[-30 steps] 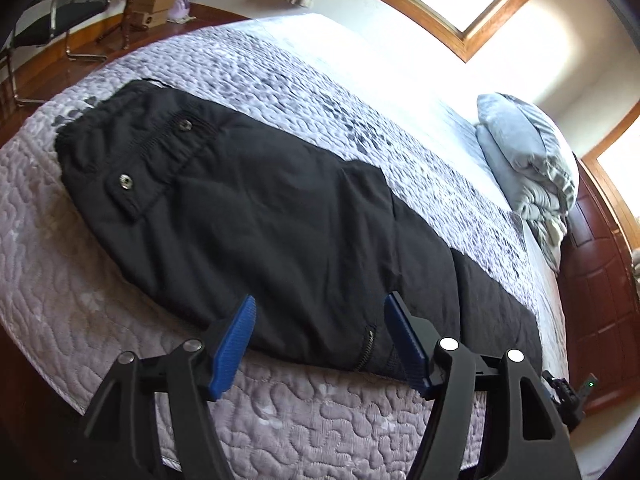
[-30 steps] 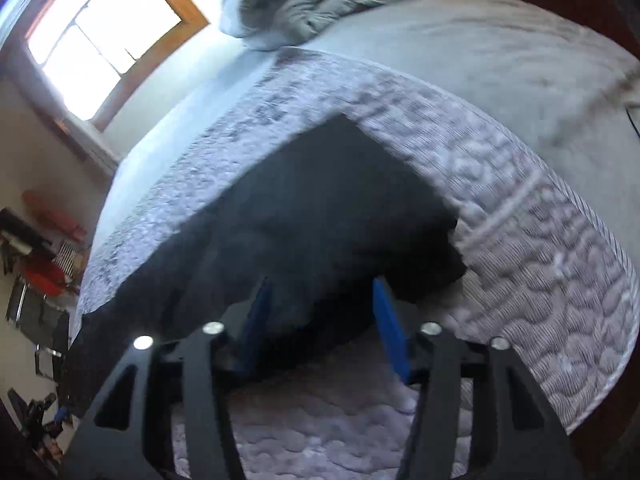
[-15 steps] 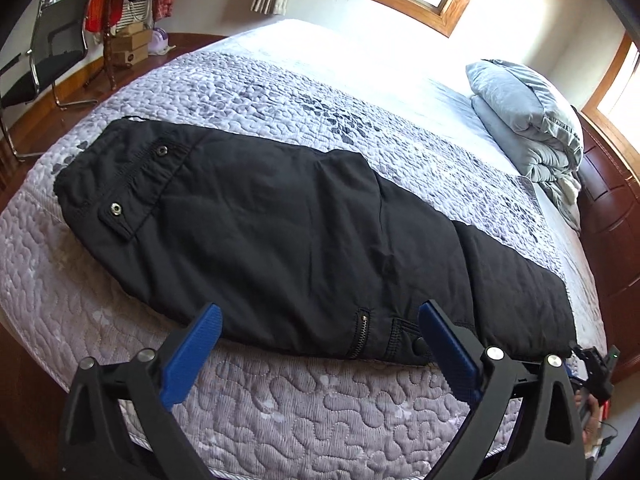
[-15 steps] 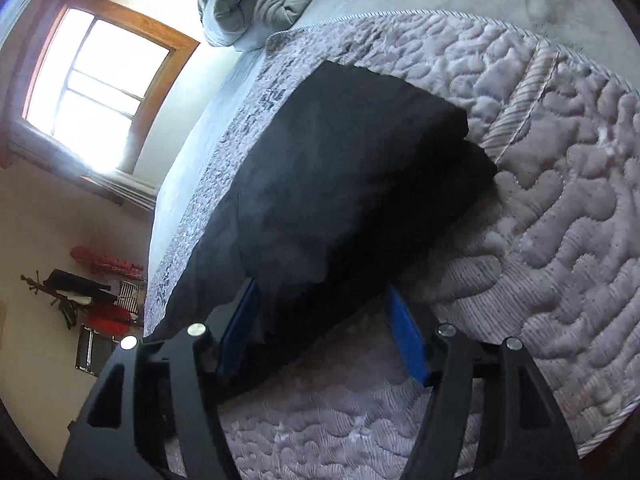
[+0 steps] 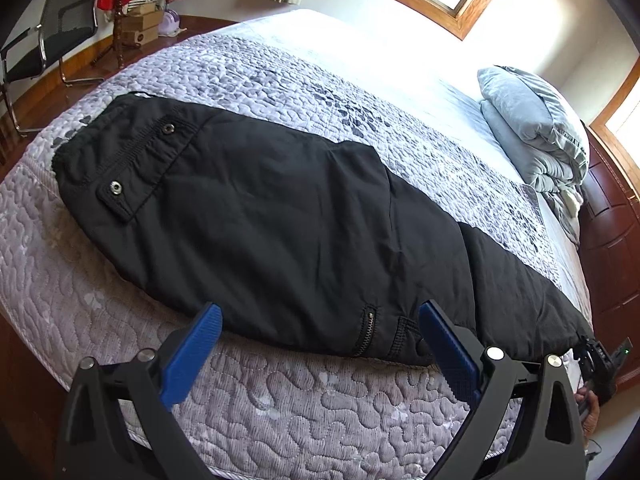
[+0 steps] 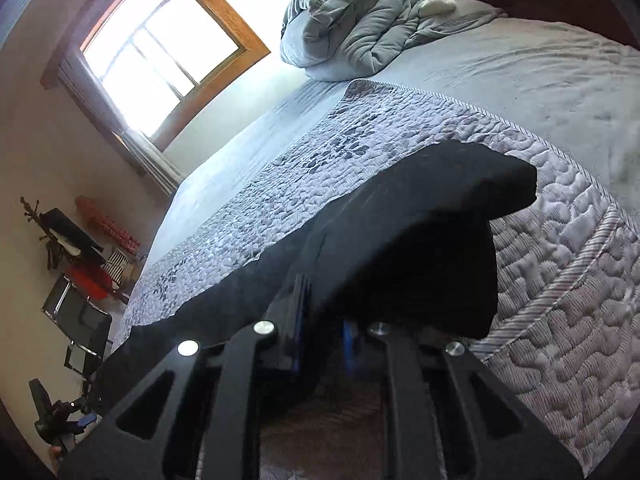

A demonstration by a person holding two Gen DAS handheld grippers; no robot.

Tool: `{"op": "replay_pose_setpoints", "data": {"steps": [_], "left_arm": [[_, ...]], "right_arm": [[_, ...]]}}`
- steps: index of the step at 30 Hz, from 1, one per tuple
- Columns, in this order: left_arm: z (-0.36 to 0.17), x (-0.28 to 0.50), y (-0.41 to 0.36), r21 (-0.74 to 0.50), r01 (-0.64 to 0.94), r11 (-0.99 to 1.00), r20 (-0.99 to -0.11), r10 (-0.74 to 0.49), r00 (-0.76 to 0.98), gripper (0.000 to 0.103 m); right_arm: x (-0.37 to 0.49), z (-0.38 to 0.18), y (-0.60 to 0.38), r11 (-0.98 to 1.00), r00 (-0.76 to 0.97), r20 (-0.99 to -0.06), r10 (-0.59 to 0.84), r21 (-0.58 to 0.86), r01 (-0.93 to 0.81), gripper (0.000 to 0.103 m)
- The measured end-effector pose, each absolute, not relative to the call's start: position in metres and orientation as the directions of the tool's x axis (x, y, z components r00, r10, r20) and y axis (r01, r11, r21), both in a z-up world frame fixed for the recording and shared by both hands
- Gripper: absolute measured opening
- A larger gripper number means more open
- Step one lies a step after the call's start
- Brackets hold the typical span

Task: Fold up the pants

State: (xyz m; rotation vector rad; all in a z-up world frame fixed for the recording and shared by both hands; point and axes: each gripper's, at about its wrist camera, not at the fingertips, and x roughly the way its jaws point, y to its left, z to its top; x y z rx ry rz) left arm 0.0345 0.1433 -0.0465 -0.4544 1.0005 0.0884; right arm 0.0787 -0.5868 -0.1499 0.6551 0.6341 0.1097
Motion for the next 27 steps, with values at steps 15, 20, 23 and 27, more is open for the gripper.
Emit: {"op": "replay_pose_setpoints", "data": {"steps": [15,20,23,27], "left_arm": [[-0.054,0.035,0.142,-0.334,-0.272,0.903,-0.842,-0.156,0.516,0.099],[-0.053,0.033,0.151,-0.27,-0.296,0.916,-0.854,-0.086,0.513,0.099],[-0.052,0.031,0.158,-0.217,-0.315,0.924,-0.861,-0.029,0.508,0.099],[-0.049,0.028,0.173,-0.192,-0.338,0.921,-0.86,0.008,0.51,0.099]], "right_arm": [[0.062,-0.224,-0.629,0.612,0.726,-0.618,0.302,0.709,0.35,0.056],[0.07,-0.232,-0.638,0.53,0.741,-0.586,0.328,0.764,0.369,0.04],[0.074,-0.232,-0.639,0.528,0.749,-0.574,0.33,0.77,0.357,0.024],[0.075,-0.224,-0.635,0.549,0.752,-0.587,0.301,0.751,0.366,0.018]]}}
